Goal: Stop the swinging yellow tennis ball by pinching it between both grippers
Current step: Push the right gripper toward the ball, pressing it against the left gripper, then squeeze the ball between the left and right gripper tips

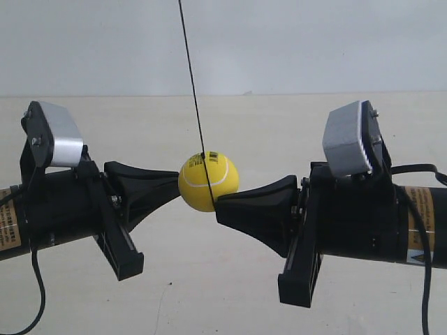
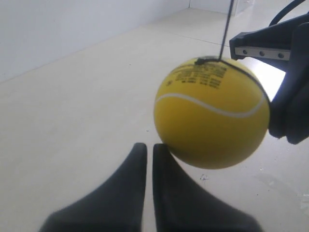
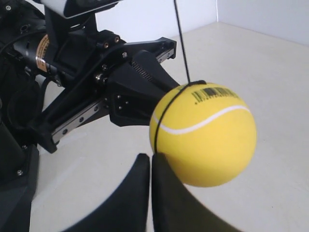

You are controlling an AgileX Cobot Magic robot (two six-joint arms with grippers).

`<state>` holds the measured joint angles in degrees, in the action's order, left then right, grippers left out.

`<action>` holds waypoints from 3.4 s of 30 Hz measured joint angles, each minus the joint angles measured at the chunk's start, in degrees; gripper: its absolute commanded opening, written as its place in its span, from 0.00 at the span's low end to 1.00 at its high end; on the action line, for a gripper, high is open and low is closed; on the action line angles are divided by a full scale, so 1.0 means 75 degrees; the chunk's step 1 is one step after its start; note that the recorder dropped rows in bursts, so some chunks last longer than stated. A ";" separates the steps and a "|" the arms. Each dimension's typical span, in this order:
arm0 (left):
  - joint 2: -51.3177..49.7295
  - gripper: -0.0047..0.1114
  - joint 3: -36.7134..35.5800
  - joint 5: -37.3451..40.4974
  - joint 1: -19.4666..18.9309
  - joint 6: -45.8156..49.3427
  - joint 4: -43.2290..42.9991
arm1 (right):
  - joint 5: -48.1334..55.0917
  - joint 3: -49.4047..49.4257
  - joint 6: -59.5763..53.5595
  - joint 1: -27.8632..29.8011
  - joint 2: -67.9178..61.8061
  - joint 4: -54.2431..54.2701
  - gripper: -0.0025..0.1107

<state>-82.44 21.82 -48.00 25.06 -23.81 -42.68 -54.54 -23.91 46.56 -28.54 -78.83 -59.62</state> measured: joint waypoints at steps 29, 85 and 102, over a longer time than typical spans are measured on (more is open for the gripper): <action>0.0000 0.08 0.0000 0.0000 0.0000 0.0000 -0.0132 | 0.0000 0.0000 0.0000 0.0000 0.0000 0.0013 0.02; 0.0000 0.08 -0.0014 -0.0444 0.0000 -0.0068 -0.0147 | 0.1085 0.0000 -0.1473 0.0000 0.0229 0.1618 0.02; 0.0000 0.08 -0.0027 -0.0460 0.0000 -0.0068 -0.0194 | 0.1159 0.0000 -0.1414 0.0000 0.0229 0.1511 0.02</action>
<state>-82.44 21.61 -51.45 25.06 -24.32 -44.14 -45.84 -23.91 35.95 -28.54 -77.11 -48.29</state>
